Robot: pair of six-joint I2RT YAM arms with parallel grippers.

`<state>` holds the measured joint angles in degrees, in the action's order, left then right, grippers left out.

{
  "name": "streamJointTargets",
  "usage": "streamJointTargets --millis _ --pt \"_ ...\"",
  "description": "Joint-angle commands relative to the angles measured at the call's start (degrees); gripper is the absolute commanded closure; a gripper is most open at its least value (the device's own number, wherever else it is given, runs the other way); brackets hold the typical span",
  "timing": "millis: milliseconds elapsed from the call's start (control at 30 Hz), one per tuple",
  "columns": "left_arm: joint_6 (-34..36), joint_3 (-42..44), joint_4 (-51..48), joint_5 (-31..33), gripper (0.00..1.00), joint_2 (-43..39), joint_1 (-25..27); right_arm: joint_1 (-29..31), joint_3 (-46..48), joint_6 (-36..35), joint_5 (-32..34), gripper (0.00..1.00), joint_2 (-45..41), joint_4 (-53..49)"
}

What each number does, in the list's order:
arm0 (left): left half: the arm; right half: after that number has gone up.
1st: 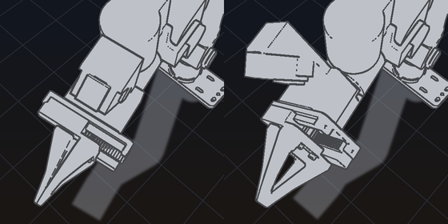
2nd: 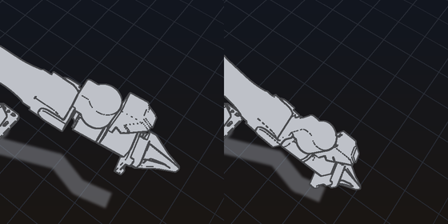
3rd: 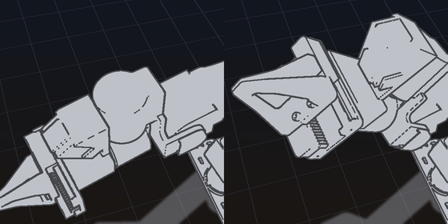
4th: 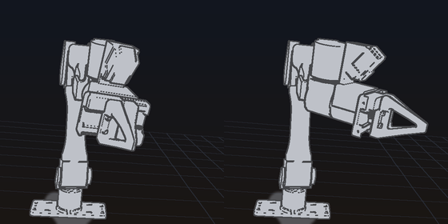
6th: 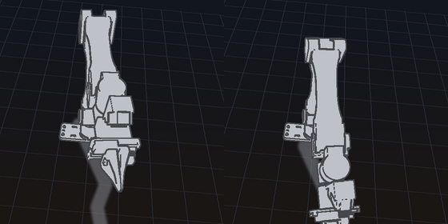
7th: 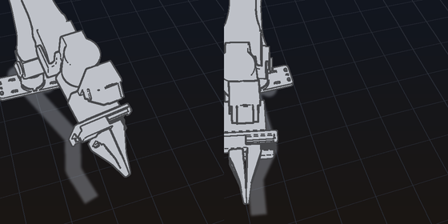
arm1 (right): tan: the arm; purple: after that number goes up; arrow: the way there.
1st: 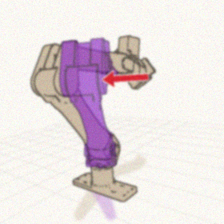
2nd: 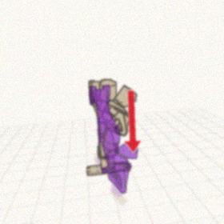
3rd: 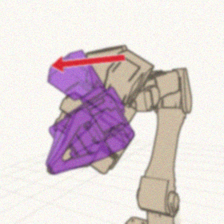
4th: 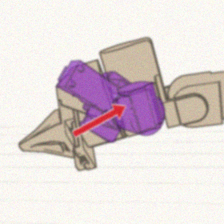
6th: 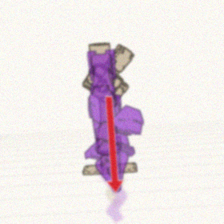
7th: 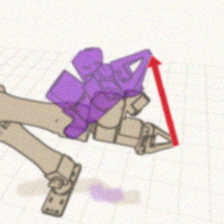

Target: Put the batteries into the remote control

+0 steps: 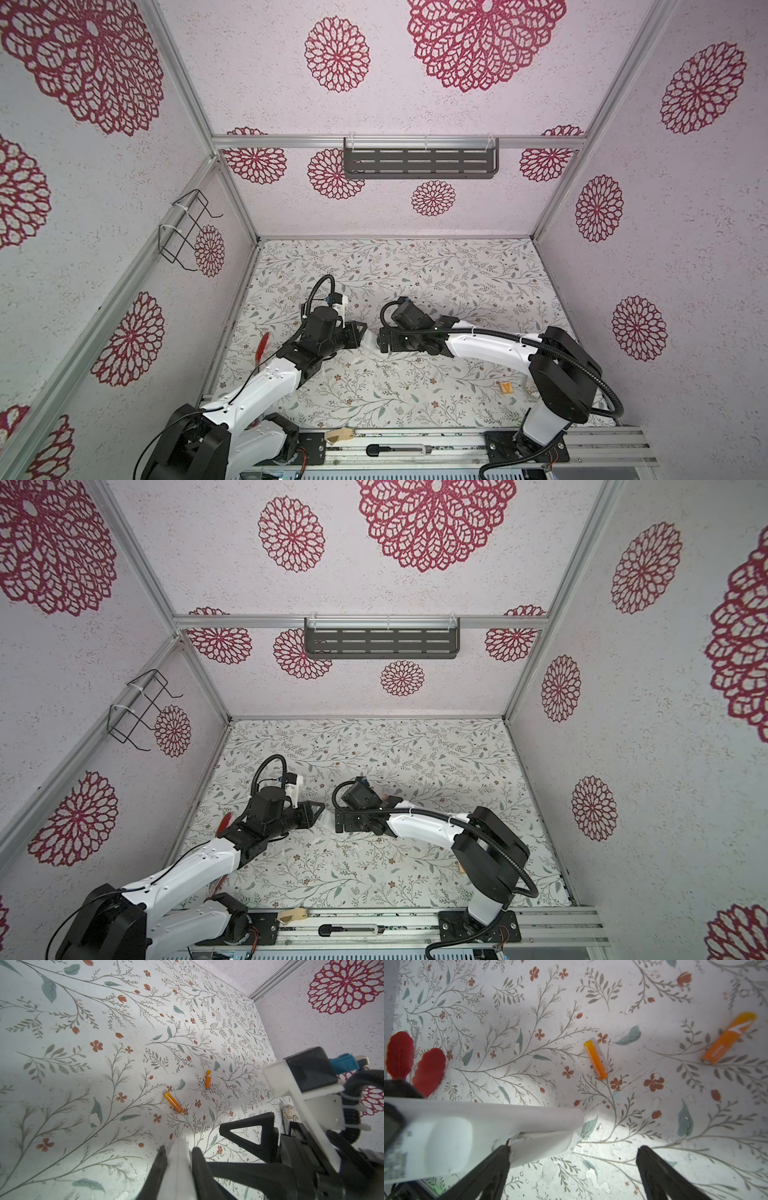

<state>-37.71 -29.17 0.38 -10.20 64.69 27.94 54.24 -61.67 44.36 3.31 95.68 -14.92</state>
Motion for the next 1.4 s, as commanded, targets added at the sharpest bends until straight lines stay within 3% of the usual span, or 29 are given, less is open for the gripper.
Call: streamJointTargets --millis 0,400,1100,1367 --pt "3.35 1.48 -10.07 1.36 1.0 1.76 0.34 -1.75 2.08 -1.96 6.09 0.02 -1.17 -9.73" --pt "3.35 1.22 -10.21 1.28 1.0 1.86 0.29 -1.78 4.08 -2.47 5.84 0.02 -3.7 -7.89" --pt "3.55 0.87 -9.87 1.23 1.0 2.55 0.35 -1.33 6.3 -7.8 -4.85 0.05 -4.92 6.18" --pt "3.56 0.96 -9.96 1.41 1.0 2.29 0.31 -0.99 6.58 -8.06 -5.82 0.05 -4.05 8.23"
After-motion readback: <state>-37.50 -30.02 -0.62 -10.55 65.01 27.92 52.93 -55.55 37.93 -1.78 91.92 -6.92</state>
